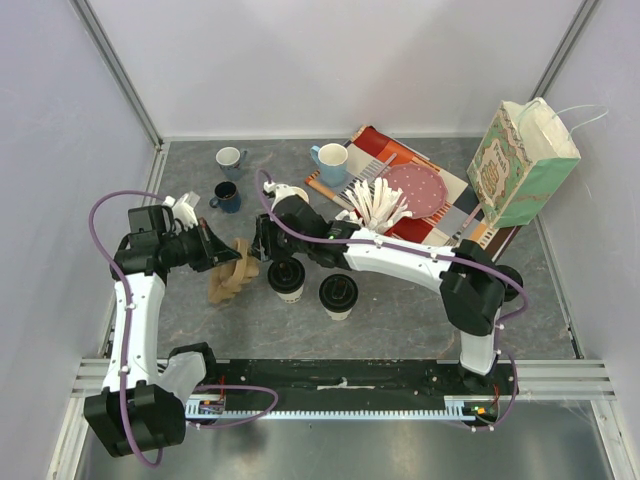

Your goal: Pack the takeout coffee

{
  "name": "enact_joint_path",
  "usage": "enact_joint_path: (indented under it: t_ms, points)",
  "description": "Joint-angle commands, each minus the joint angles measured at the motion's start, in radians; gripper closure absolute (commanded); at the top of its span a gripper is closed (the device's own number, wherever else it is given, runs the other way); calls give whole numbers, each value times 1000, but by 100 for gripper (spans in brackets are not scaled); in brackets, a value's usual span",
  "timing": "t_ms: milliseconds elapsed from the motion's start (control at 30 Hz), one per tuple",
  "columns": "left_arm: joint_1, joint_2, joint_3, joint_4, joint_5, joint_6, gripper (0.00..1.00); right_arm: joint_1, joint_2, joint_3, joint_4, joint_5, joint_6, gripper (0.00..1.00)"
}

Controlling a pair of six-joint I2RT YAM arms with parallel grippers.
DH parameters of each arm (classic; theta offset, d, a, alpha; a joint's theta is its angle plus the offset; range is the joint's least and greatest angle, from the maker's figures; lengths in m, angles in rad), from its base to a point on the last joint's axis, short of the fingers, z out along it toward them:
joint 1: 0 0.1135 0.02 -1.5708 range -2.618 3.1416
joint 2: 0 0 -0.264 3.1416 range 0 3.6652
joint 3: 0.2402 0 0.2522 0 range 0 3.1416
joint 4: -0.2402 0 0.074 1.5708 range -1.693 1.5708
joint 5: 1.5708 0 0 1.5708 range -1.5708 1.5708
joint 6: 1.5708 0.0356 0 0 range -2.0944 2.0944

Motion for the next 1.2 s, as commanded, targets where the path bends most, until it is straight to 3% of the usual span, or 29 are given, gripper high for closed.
enact_joint_path:
  t_ms: [0, 400, 1167]
  points:
    - [1, -7, 18, -18, 31, 18, 98, -38, -126, -41, 8, 5, -15, 55]
    - [3, -16, 12, -8, 36, 12, 98, -12, -86, -35, 47, -95, 49, 55]
    - [1, -20, 3, 5, 51, 9, 98, -9, -23, -29, 74, -118, 81, 62]
